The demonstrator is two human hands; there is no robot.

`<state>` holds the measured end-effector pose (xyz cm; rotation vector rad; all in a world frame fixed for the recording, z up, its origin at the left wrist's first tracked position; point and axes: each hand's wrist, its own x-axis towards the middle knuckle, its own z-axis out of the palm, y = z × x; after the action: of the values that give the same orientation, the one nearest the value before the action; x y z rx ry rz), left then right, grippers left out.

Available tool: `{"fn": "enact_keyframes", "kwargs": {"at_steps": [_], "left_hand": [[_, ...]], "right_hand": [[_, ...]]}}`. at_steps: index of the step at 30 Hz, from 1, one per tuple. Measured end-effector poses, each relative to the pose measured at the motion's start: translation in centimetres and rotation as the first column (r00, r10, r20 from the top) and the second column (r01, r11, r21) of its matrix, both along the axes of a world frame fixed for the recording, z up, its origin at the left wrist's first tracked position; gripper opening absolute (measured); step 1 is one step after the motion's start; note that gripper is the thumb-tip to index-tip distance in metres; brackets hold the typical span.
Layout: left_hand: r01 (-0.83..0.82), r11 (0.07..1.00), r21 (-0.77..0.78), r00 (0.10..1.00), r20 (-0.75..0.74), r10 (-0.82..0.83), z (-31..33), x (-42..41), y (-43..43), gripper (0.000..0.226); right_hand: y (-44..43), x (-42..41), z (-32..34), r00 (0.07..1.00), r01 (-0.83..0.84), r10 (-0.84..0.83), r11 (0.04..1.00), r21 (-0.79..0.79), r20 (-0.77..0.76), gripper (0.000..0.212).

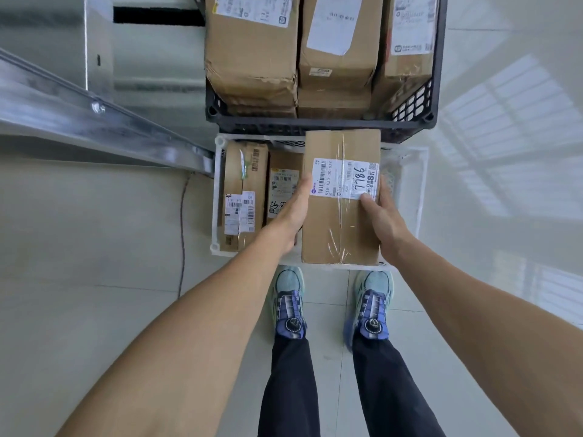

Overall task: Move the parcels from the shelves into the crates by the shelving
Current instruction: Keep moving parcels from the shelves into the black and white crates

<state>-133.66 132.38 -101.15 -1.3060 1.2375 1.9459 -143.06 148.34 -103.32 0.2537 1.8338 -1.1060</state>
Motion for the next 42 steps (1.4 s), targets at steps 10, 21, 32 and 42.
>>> {"fn": "enact_keyframes", "kwargs": {"at_steps": [10,21,32,42], "left_hand": [[0.089,0.994,-0.063,0.995,0.059,-0.086,-7.2,1.7,1.0,0.116],[0.226,0.954,-0.196,0.971,0.128,-0.203,-9.2,0.4,0.6,0.088],[0.246,0.893,-0.376,0.969,0.105,-0.223,-11.0,0.8,1.7,0.077],[0.344,0.886,-0.310,0.938,0.150,-0.311,-10.0,0.4,0.9,0.070]], "right_hand": [[0.3,1.0,-5.9,1.000,0.013,-0.013,1.000,0.015,-0.027,0.045],[-1.3,1.1,-9.4,0.995,0.066,-0.058,0.992,0.105,-0.084,0.045],[-2.1,1.4,-10.9,0.998,-0.045,0.038,0.984,0.173,0.042,0.067],[-3.2,0.0,-9.8,0.982,-0.170,0.133,0.935,0.312,0.136,0.071]]}}
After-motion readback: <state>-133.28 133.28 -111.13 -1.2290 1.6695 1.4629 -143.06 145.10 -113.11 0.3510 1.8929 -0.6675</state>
